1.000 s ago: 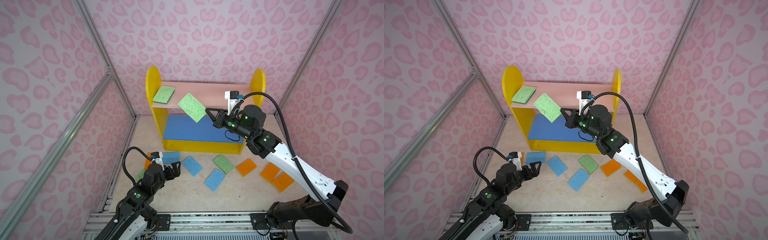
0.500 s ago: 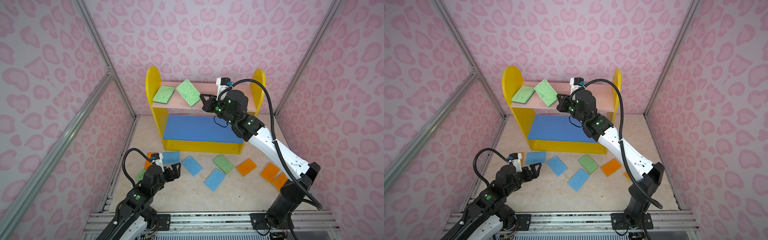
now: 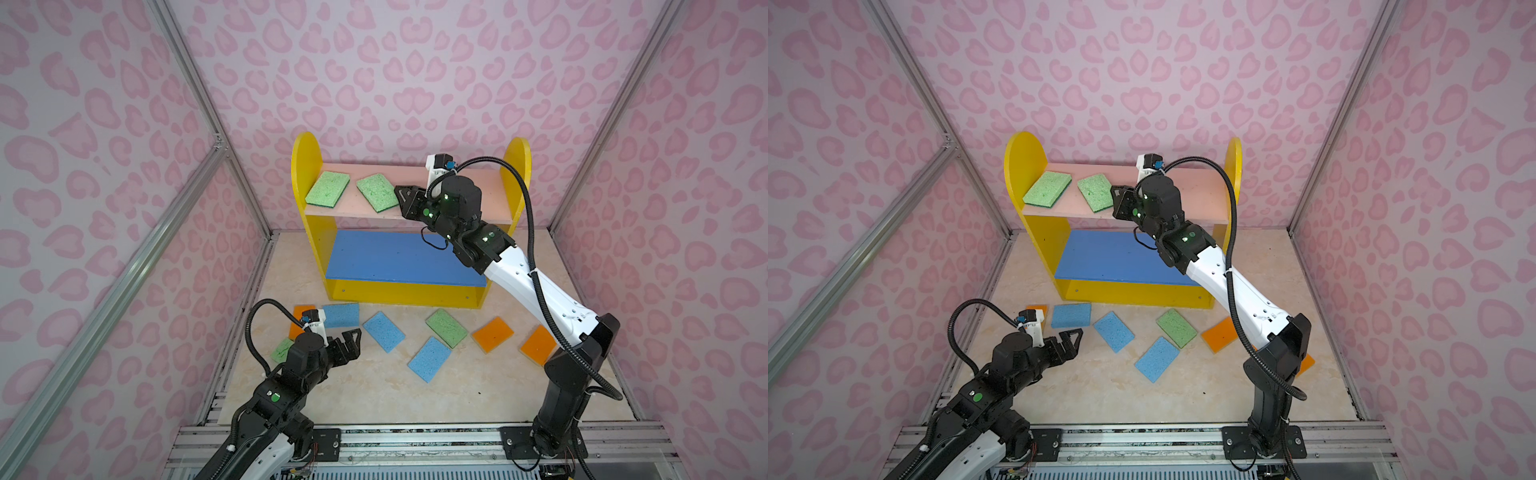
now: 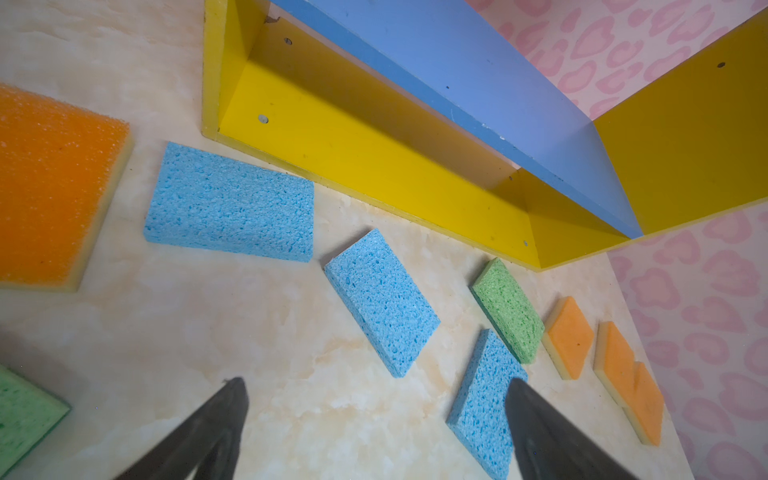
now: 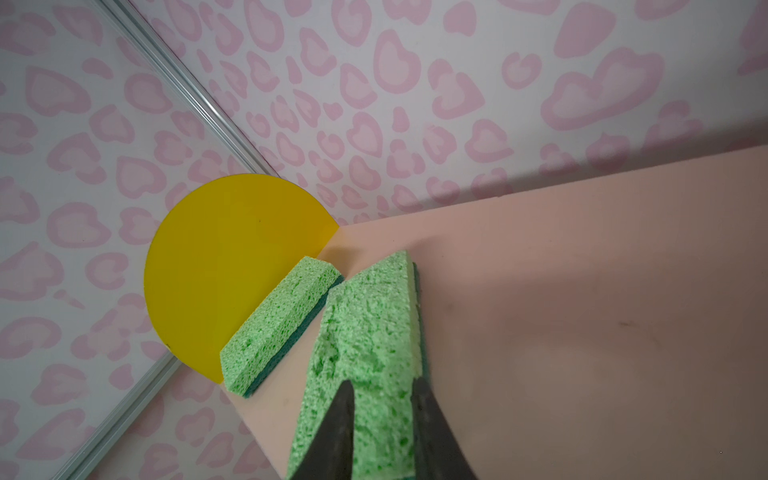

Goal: Place and organize the cleaning sponges onto the shelf
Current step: 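Lower the green sponge onto the pink shelf beside the first green sponge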

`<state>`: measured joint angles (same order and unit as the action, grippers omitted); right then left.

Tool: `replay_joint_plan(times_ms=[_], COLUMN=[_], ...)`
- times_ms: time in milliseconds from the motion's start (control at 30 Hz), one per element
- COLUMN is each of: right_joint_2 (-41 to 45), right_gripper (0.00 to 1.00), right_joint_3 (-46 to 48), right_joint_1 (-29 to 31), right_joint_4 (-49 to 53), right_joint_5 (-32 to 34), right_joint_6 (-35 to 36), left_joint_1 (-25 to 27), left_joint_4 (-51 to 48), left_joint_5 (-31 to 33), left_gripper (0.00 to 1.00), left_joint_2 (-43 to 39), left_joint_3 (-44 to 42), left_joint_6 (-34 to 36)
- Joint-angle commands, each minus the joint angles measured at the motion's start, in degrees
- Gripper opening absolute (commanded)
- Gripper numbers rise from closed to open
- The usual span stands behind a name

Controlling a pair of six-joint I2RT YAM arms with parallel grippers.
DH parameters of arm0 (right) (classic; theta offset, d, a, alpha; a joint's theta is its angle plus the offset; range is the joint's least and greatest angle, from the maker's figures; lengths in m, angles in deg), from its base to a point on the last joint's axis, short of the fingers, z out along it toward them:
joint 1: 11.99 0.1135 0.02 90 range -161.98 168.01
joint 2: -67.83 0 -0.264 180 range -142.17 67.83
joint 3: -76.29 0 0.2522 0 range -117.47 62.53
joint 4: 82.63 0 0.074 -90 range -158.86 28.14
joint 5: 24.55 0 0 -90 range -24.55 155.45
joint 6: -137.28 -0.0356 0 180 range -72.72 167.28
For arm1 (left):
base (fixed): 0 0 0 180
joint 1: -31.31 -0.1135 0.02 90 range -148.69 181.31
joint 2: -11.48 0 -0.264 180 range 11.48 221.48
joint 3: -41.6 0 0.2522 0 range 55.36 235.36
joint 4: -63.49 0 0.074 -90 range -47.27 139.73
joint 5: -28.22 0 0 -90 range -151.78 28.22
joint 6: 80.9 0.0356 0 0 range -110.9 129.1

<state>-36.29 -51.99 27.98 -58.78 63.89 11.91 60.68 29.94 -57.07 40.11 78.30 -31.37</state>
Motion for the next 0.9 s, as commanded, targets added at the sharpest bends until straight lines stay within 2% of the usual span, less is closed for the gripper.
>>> replay_joint_plan(times_ms=[0,167,433,867], right_joint_2=[0.1,0.0,-0.6,-5.9], right_gripper=[0.29,0.22,0.22,0.22], right_joint_3=[1.2,1.8,0.7,-6.0], right_joint_1=[0.1,0.6,1.8,4.3], right_joint_4=[-1.0,-1.9,-1.5,0.2], right_joint_5=[-1.9,-3.9,-5.4,-6.6], right_joint_6=[0.2,0.3,0.8,0.6], left_joint_1=[-0.1,-0.1,-0.1,-0.1], left_joint_4=[1.0,1.5,1.2,0.5], left_joint_5=[0.5,0.3,0.4,0.7], left_gripper=[0.97,0.97,0.97,0.97], left_joint_2=[0.1,0.5,0.1,-1.3], left_joint_3=[-0.2,-0.2,-0.4,-0.7], left_joint_6=[-0.3,-0.9,-1.3,-1.5])
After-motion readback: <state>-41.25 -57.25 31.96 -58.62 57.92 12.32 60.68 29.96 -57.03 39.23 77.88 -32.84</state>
